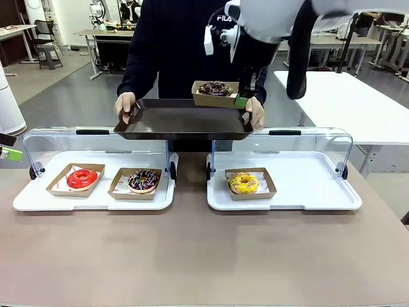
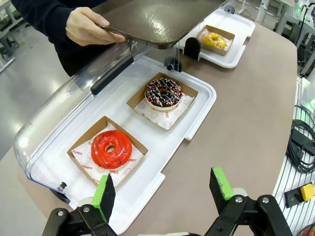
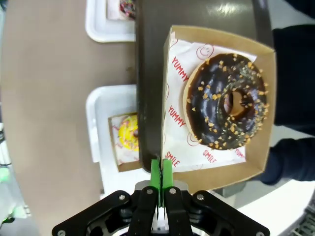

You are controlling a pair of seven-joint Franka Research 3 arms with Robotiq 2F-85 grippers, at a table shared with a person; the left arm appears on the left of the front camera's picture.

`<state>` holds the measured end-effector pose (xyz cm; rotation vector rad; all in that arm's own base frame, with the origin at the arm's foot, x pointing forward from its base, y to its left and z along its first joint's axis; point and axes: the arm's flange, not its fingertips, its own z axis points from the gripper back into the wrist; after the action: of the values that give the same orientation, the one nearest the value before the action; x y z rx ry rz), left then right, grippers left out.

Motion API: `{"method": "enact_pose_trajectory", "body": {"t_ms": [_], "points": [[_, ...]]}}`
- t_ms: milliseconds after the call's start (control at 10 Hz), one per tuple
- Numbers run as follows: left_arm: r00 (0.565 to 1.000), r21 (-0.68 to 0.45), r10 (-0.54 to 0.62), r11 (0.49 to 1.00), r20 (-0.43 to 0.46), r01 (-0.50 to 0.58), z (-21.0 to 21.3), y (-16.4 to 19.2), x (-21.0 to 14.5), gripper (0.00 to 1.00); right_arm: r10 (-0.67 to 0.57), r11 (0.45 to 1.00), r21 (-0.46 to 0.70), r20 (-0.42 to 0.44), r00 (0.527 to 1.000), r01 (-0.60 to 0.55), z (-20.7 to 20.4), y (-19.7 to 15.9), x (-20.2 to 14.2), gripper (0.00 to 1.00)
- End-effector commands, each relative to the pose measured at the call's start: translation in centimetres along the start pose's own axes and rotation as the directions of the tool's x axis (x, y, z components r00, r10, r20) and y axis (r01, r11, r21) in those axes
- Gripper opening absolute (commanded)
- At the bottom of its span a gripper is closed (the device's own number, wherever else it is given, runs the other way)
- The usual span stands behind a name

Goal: Provide the desired donut to the person.
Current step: Place the picked Paper togo box onto the Handle tray extended by the person.

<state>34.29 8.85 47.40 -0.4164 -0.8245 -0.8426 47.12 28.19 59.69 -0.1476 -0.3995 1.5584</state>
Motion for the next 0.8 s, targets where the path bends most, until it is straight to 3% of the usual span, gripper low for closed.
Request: {"method": "enact_pose_trajectory", "body": {"t_ms": [0, 400, 700], "points": [[1.0, -0.005, -0.012, 1.0, 0.017, 0.012, 0.0, 0.2, -0.3, 1.0, -0.006, 0.997, -0.072, -0.048, 0.999, 0.003, -1.9, -0.5, 0.5, 0.01], [1.0, -0.005, -0.012, 1.0, 0.017, 0.012, 0.0, 0.2, -0.3, 1.0, 0.002, 0.997, -0.08, -0.109, 0.994, -0.011, -5.3, -1.1, 1.4, 0.01], [1.0, -0.005, -0.012, 1.0, 0.017, 0.012, 0.0, 0.2, -0.3, 1.0, -0.001, 0.999, -0.038, -0.107, 0.994, -0.003, -3.2, -0.5, 1.0, 0.01]]}}
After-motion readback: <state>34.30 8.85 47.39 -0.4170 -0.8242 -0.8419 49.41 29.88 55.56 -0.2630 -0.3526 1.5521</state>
